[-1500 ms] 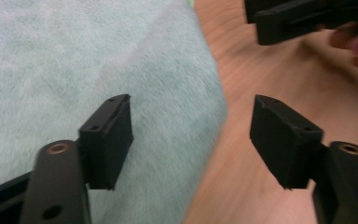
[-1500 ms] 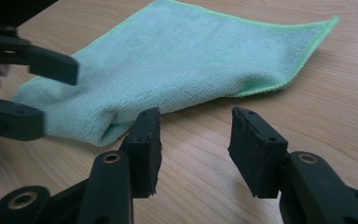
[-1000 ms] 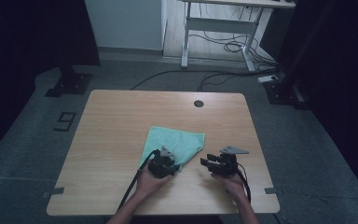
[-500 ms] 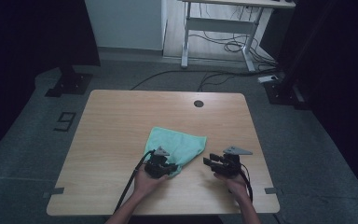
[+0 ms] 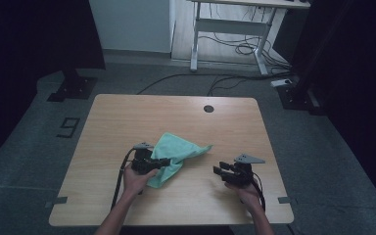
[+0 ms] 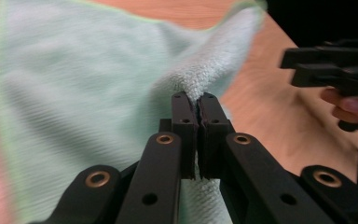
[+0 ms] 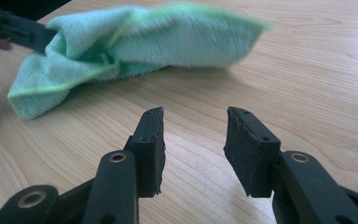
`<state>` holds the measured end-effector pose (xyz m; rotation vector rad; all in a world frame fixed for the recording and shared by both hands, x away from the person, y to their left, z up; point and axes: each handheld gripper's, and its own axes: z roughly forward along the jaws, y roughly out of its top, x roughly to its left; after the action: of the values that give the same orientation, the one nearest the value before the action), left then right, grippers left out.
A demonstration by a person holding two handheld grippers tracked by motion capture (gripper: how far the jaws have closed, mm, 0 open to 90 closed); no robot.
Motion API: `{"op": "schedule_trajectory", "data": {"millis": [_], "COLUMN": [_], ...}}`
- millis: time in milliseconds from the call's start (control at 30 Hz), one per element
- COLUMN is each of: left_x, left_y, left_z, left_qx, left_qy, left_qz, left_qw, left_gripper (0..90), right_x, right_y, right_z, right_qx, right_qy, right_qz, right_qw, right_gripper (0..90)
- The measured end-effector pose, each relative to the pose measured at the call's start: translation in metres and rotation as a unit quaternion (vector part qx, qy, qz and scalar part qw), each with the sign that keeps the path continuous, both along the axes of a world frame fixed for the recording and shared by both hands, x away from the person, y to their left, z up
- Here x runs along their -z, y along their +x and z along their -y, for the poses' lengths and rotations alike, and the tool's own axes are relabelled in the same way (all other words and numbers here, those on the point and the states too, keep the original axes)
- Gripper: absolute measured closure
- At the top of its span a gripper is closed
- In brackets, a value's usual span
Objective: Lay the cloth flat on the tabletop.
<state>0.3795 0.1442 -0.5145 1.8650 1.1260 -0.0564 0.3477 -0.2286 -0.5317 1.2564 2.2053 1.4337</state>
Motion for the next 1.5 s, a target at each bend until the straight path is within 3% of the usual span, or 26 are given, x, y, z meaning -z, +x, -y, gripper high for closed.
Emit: {"op": "schedule_trajectory", "data": {"millis": [267, 367, 600, 767, 900, 1167, 1267, 1367, 1500], "left_x": [0.018, 0.024, 0.028, 0.028, 0.028, 0.028, 0.028, 0.028, 0.026], "left_y": [0.011, 0.013, 0.013, 0.012, 0.013, 0.013, 0.013, 0.012, 0.011], "left_z": [-0.02, -0.023, -0.025, -0.023, -0.024, -0.024, -0.025, -0.027, -0.029], "left_qx": [-0.025, -0.029, -0.029, -0.027, -0.025, -0.023, -0.023, -0.026, -0.028], "left_qy": [0.02, 0.015, 0.017, 0.02, 0.017, 0.016, 0.016, 0.016, 0.015], "left_qz": [-0.027, -0.037, -0.038, -0.037, -0.04, -0.041, -0.041, -0.039, -0.033], "left_qw": [0.9991, 0.9988, 0.9987, 0.9987, 0.9987, 0.9988, 0.9988, 0.9988, 0.999], "left_gripper": [85.9, 85.4, 84.5, 84.2, 84.0, 84.0, 84.0, 82.9, 77.2], "right_x": [0.001, 0.001, 0.0, 0.002, 0.005, 0.017, 0.02, 0.018, 0.013], "right_y": [0.004, 0.008, 0.022, 0.034, 0.042, 0.057, 0.06, 0.058, 0.055], "right_z": [-0.02, -0.034, -0.081, -0.11, -0.126, -0.142, -0.148, -0.15, -0.144], "right_qx": [-0.025, -0.04, -0.087, -0.103, -0.113, -0.112, -0.117, -0.127, -0.129], "right_qy": [-0.009, -0.012, -0.028, -0.022, -0.034, -0.034, -0.028, -0.028, -0.029], "right_qz": [-0.001, -0.001, 0.001, 0.002, 0.001, -0.008, -0.011, 0.005, 0.0], "right_qw": [0.9997, 0.9991, 0.9958, 0.9944, 0.993, 0.9931, 0.9927, 0.9916, 0.9912], "right_gripper": [57.1, 57.1, 58.0, 58.9, 58.8, 58.8, 65.1, 80.3, 84.6]}}
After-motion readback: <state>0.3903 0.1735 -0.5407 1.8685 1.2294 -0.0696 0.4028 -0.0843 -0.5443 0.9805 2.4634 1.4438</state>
